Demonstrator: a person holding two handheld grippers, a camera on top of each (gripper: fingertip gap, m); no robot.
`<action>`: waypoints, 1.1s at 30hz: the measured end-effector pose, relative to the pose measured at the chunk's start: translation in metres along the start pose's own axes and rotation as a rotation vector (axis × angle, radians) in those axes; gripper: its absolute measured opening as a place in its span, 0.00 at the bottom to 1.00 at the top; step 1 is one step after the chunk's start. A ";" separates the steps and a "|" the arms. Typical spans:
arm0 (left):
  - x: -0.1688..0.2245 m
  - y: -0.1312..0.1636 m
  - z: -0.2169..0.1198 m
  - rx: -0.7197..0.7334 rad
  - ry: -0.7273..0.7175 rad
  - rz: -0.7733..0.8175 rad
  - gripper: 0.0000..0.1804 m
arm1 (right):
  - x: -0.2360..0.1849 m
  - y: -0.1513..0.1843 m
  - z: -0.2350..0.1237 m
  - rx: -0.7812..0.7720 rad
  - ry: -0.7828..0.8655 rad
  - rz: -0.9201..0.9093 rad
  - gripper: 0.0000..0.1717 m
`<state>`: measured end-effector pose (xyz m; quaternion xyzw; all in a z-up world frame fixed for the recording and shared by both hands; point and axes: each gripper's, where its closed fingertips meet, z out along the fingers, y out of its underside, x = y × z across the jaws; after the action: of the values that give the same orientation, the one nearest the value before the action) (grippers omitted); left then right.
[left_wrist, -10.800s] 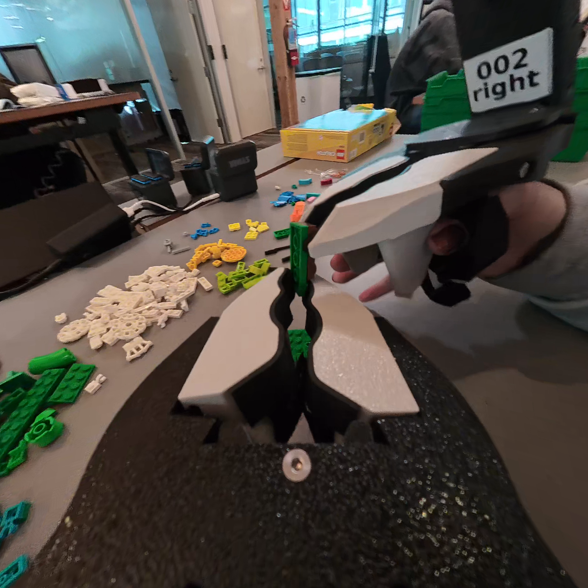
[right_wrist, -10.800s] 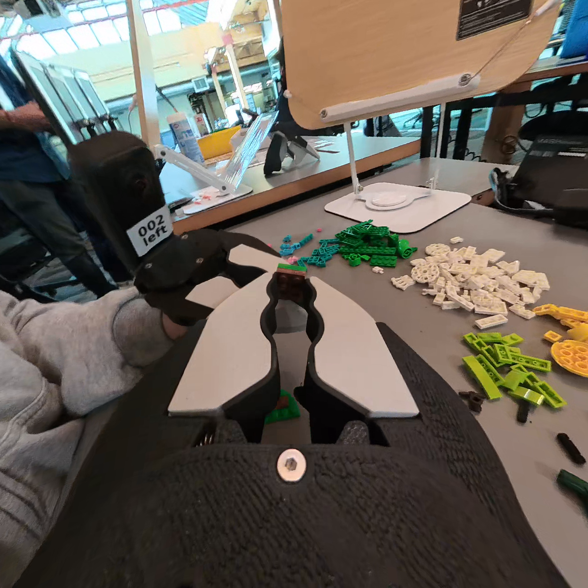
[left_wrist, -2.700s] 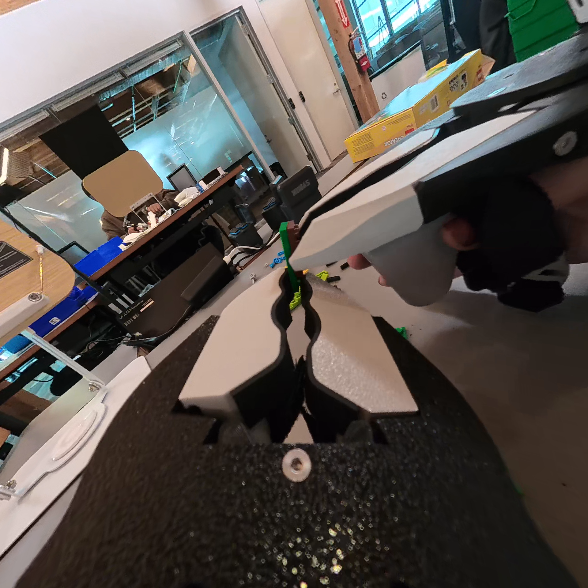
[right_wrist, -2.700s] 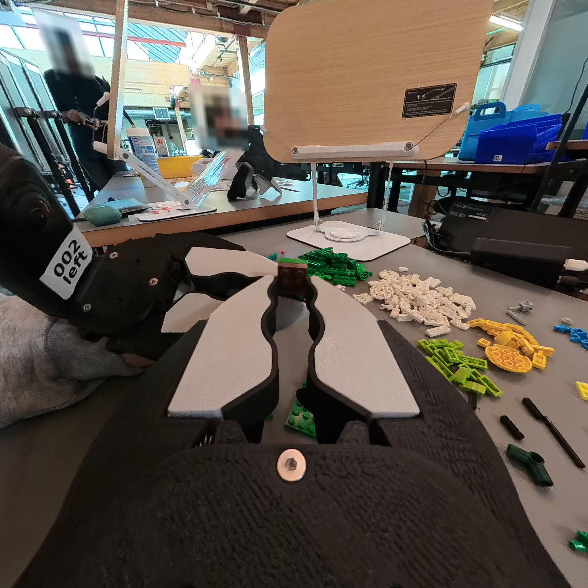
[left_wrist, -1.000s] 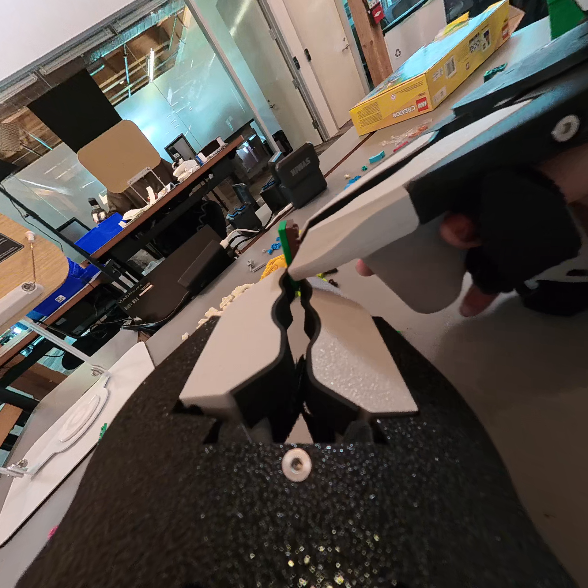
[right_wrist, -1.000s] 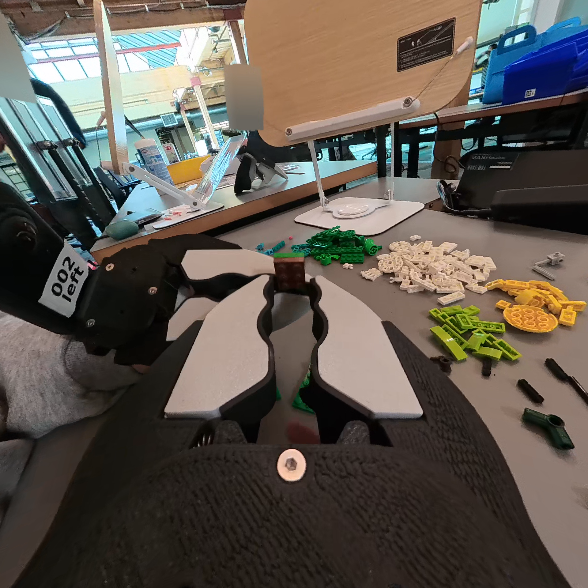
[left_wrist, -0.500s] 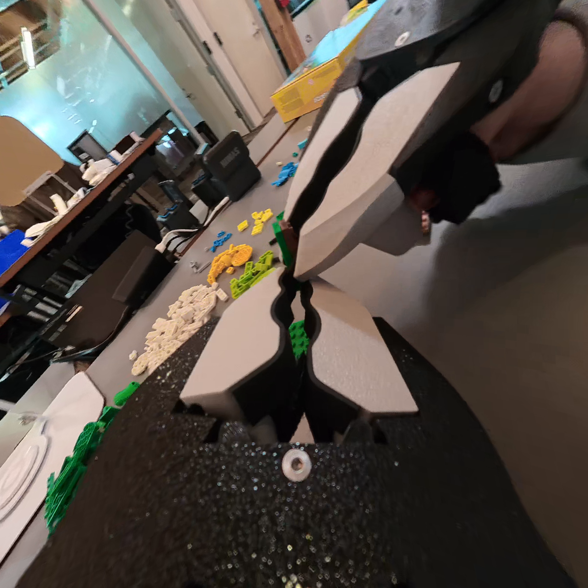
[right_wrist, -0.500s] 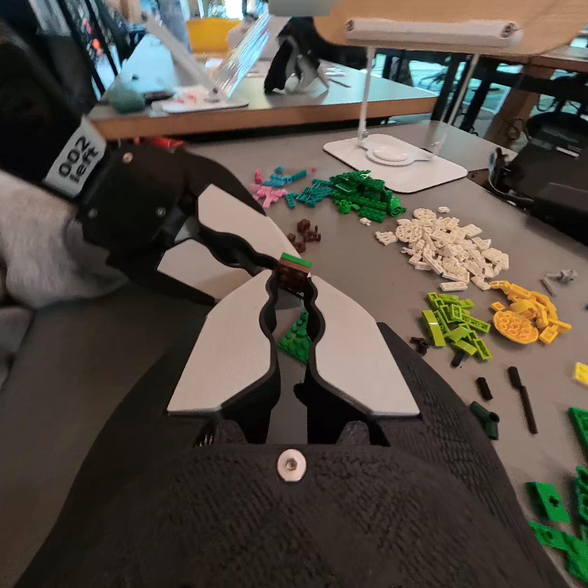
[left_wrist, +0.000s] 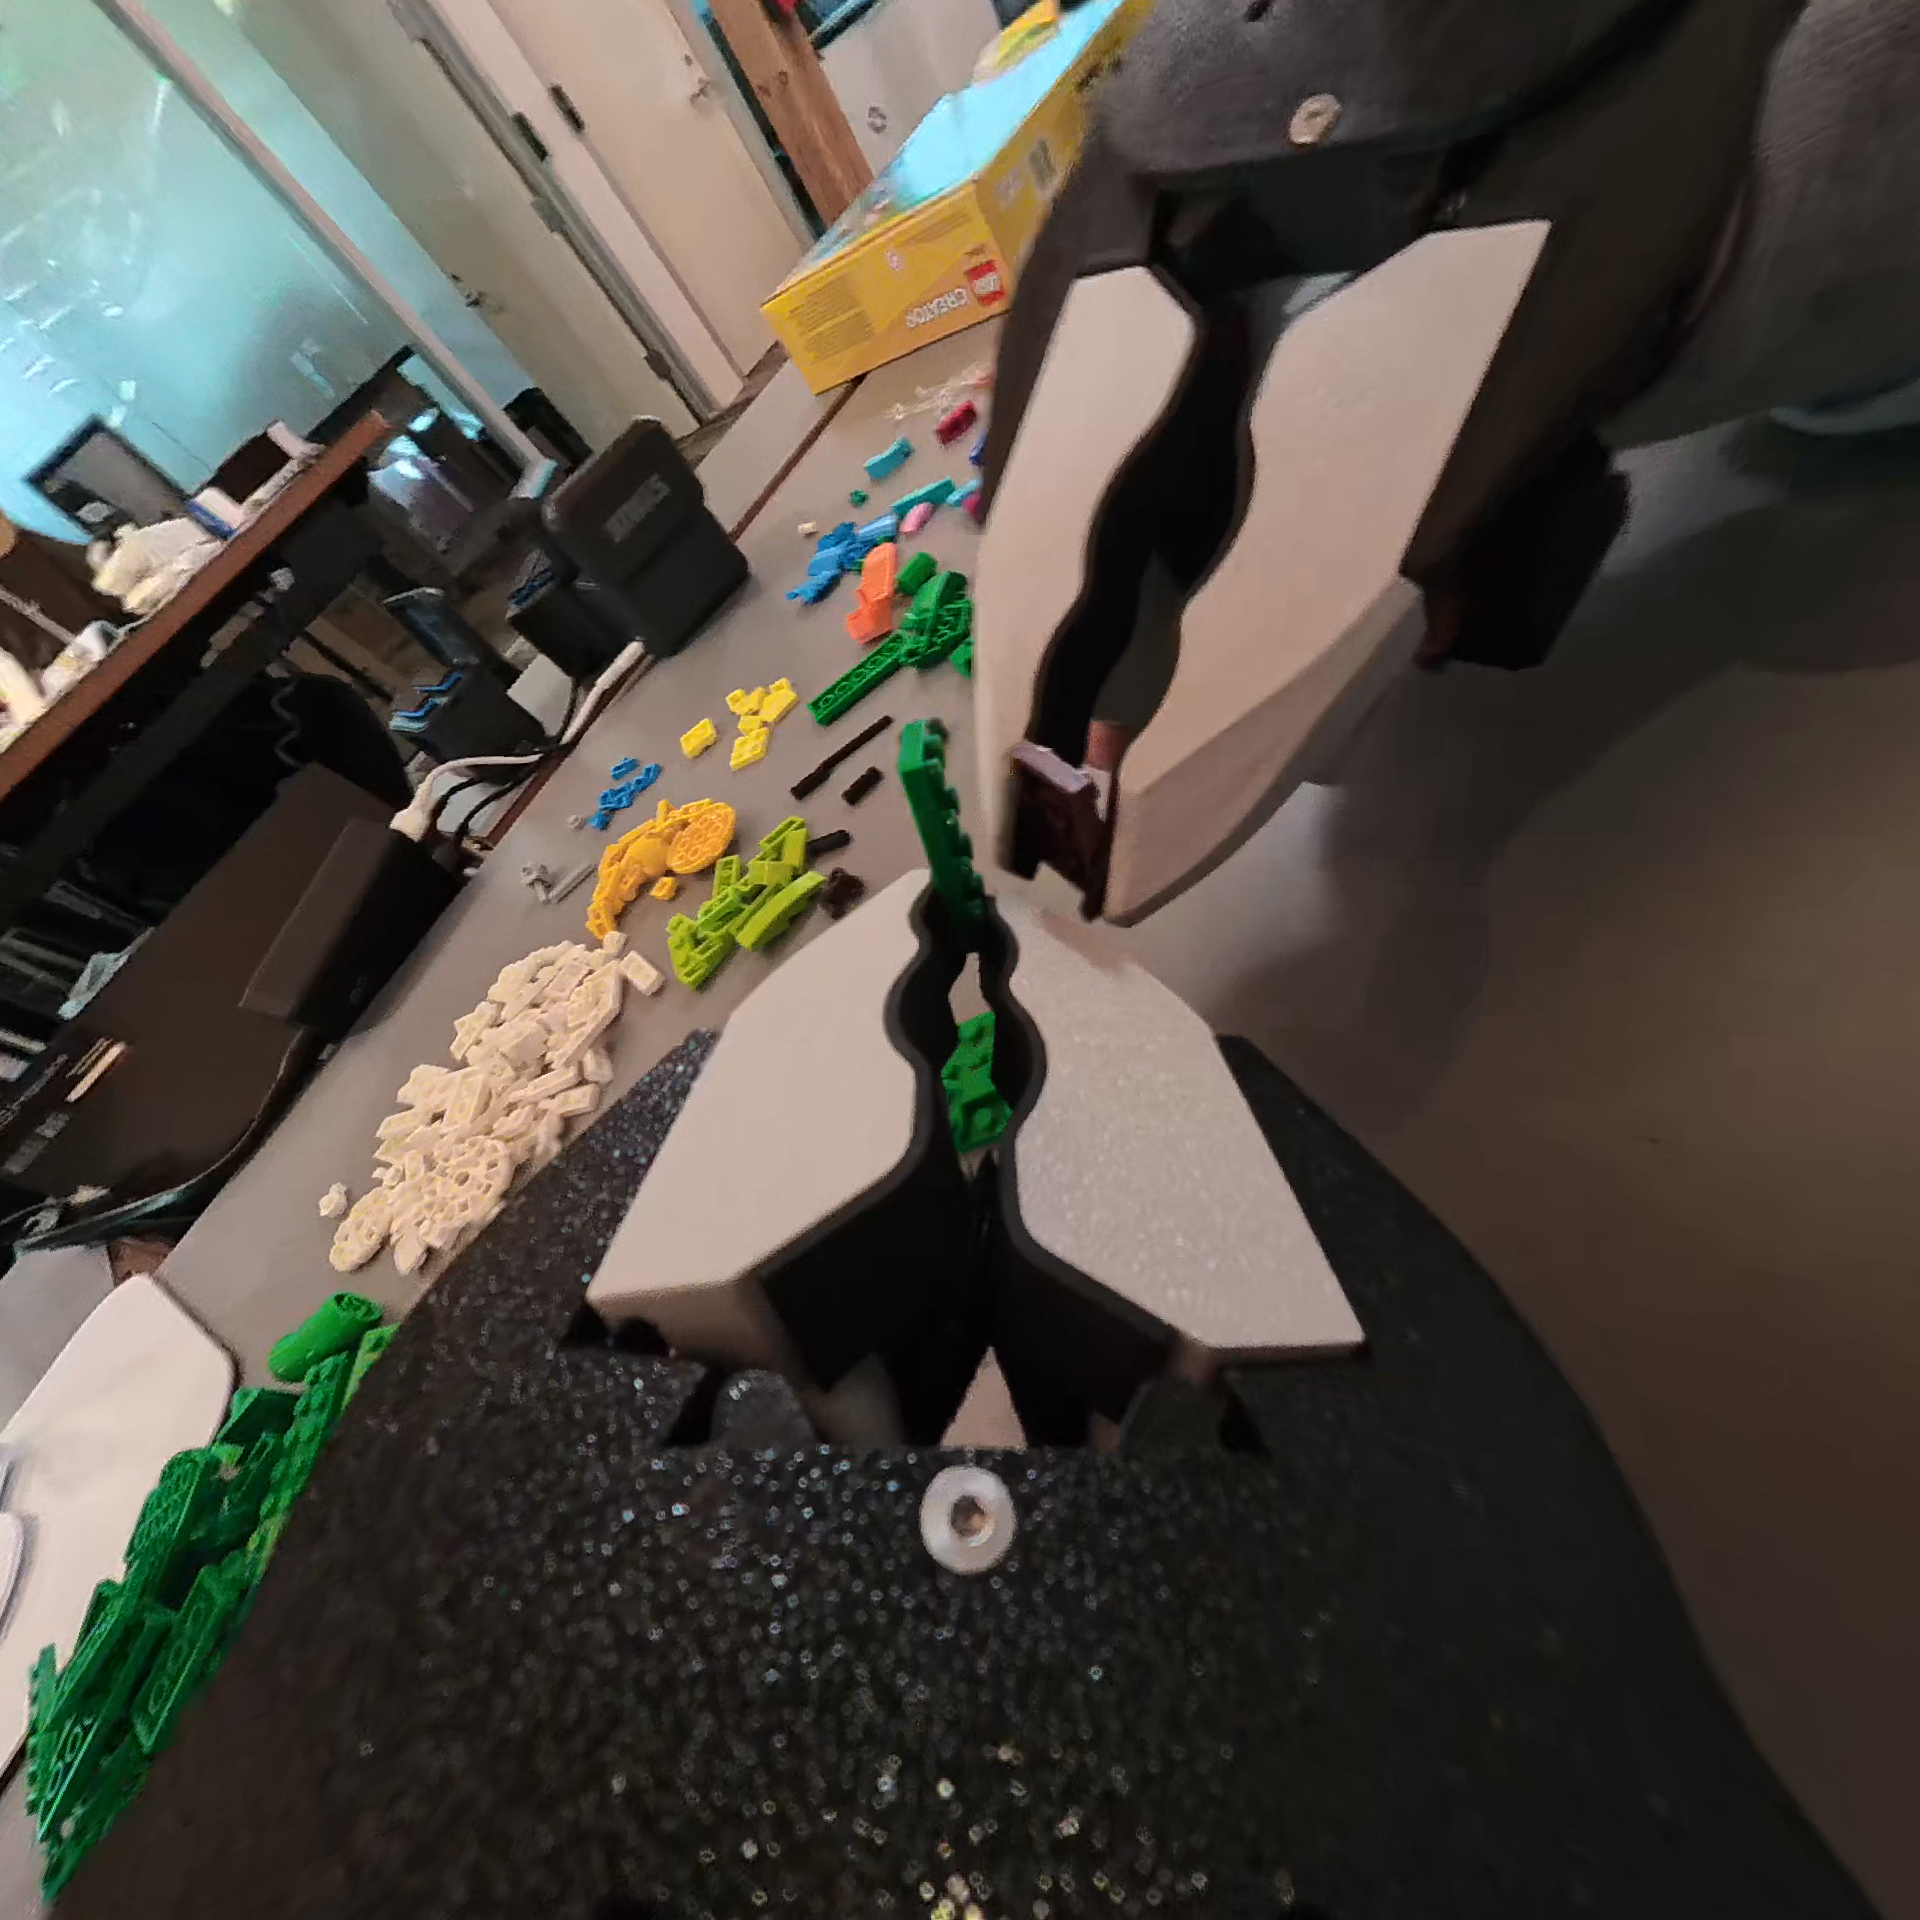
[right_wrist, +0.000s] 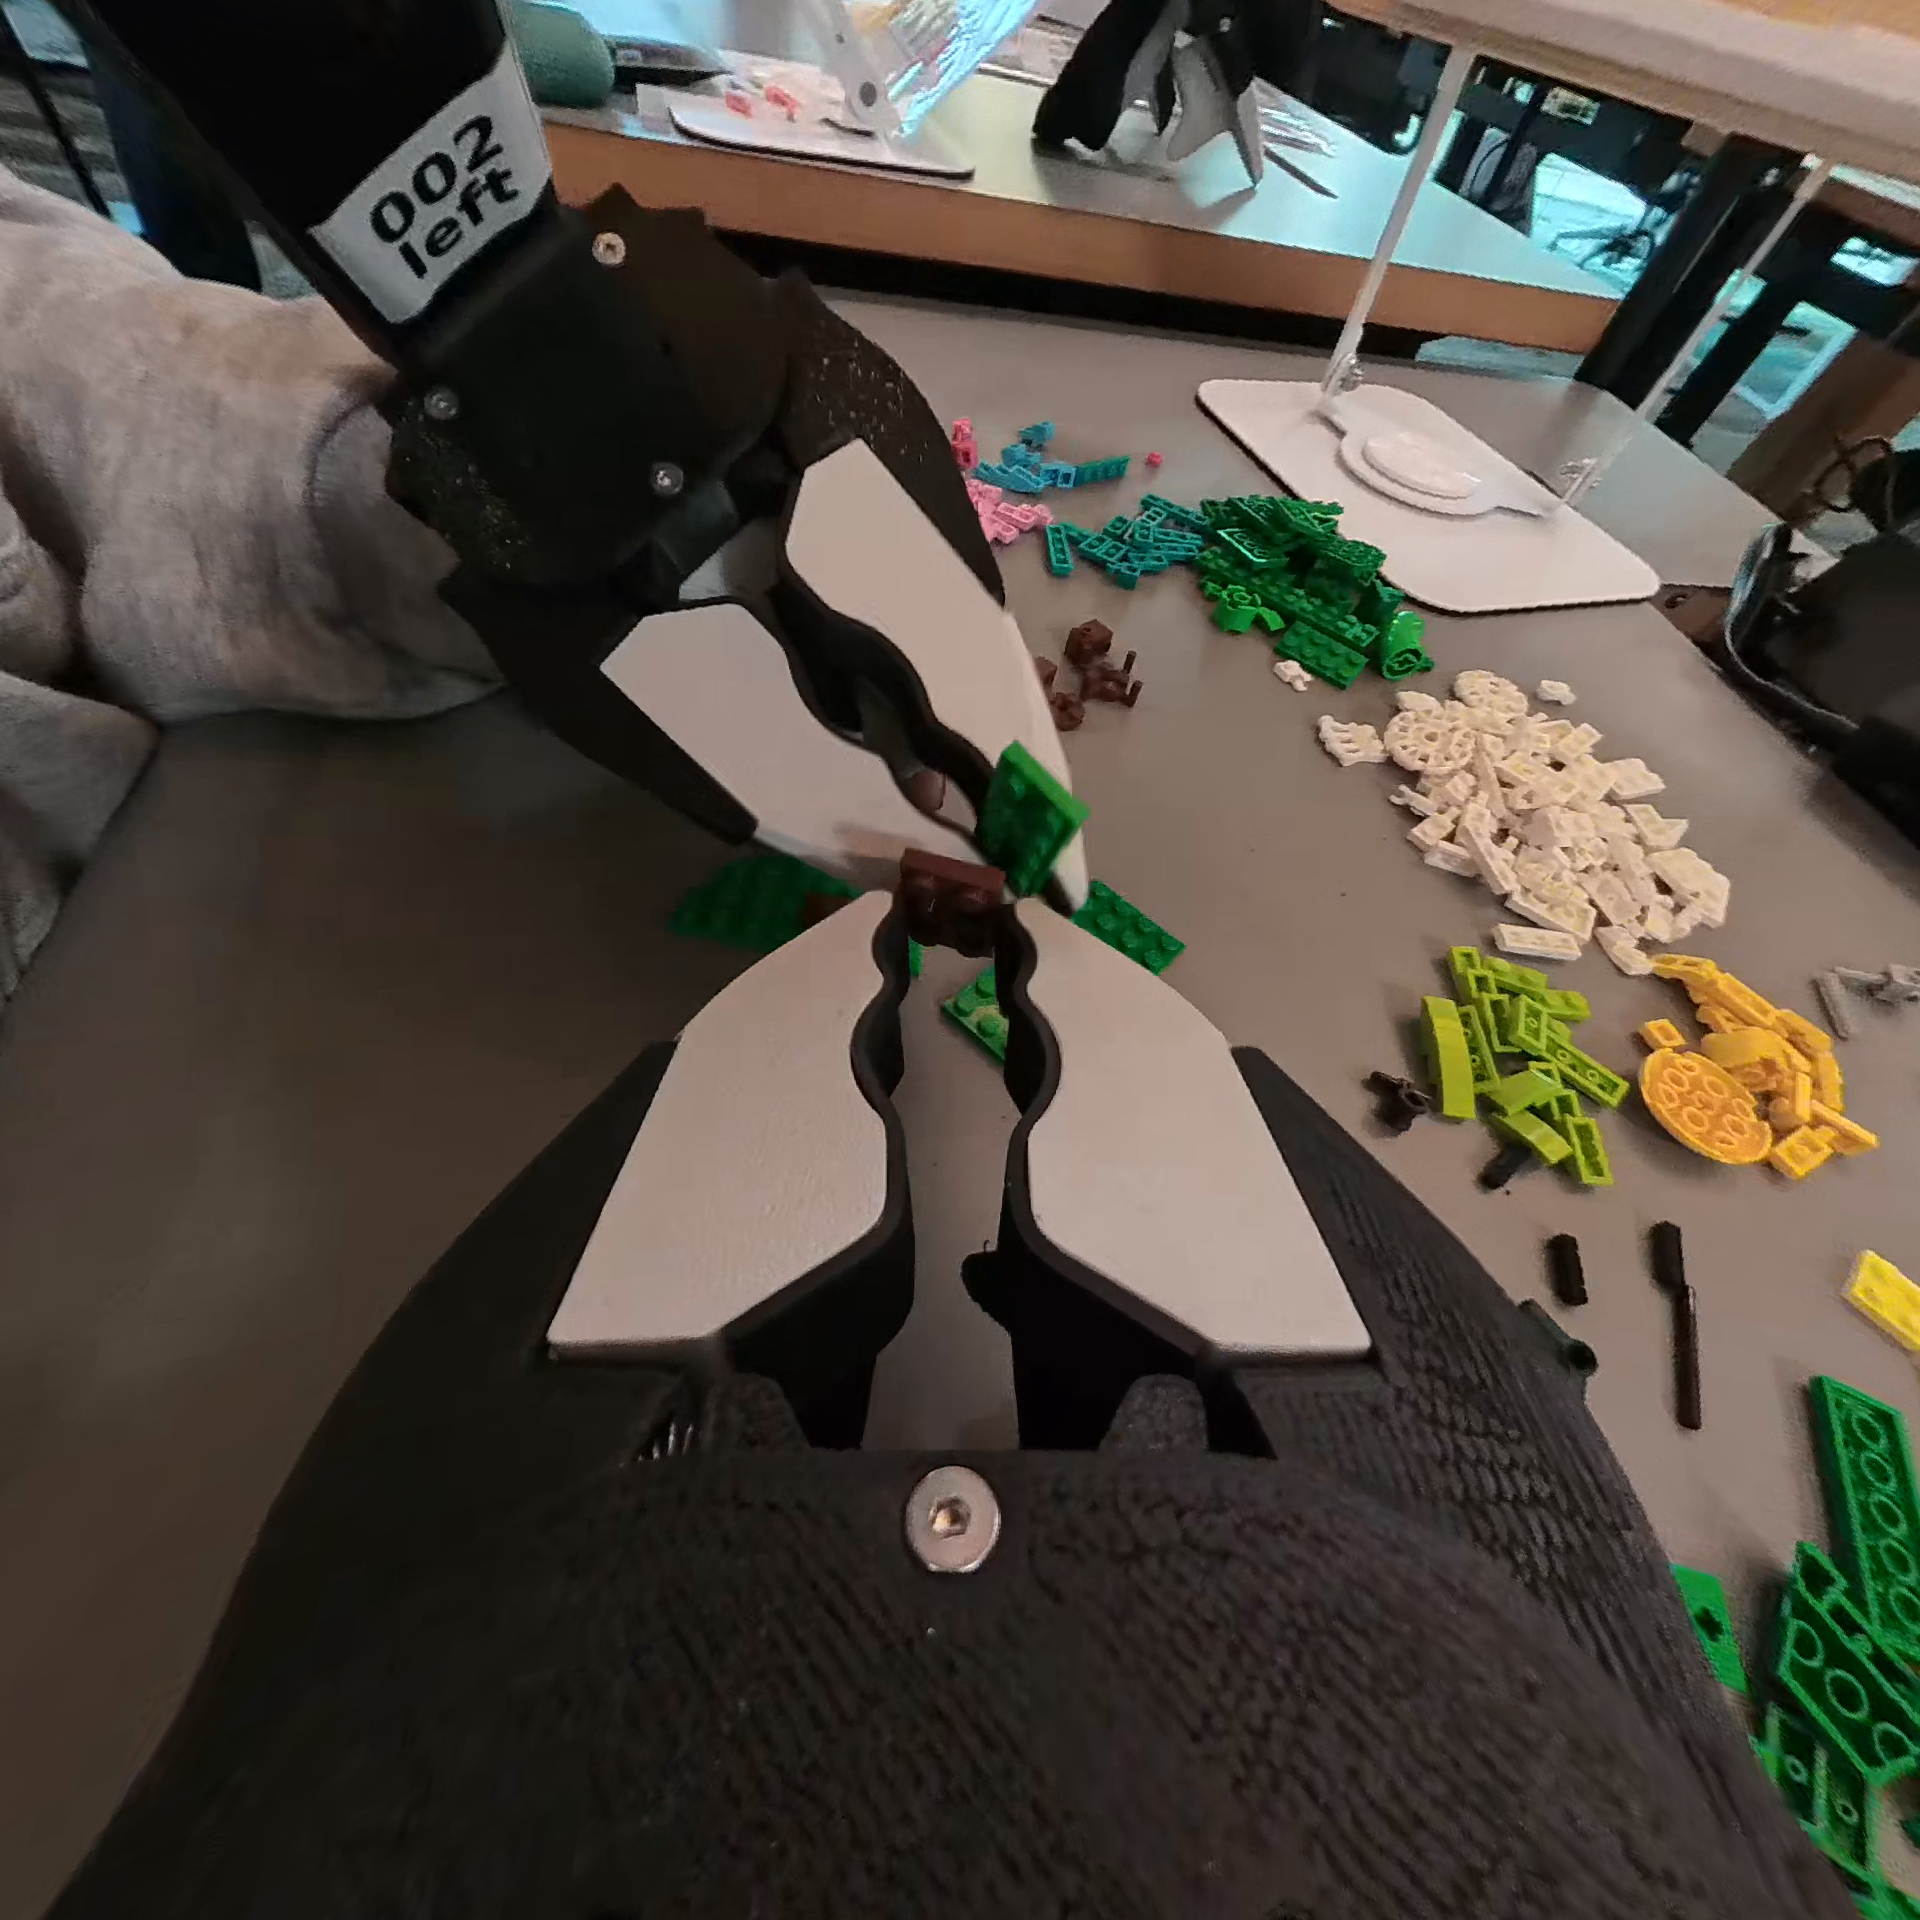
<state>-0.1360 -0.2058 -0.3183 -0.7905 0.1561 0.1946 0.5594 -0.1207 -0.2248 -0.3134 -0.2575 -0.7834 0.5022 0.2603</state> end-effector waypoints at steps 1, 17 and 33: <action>-0.006 0.001 0.000 0.002 -0.031 -0.015 0.02 | 0.002 0.001 -0.001 0.004 0.006 0.011 0.09; -0.171 0.001 -0.153 0.313 -1.023 -0.196 0.02 | 0.078 -0.043 0.093 -0.146 -0.027 0.068 0.09; -0.179 0.050 -0.162 0.103 -0.965 -0.119 0.02 | 0.052 -0.004 0.156 -0.637 -0.284 -0.214 0.16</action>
<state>-0.2942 -0.3697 -0.2252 -0.5890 -0.1569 0.4983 0.6166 -0.2635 -0.2939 -0.3581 -0.1700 -0.9514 0.2334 0.1068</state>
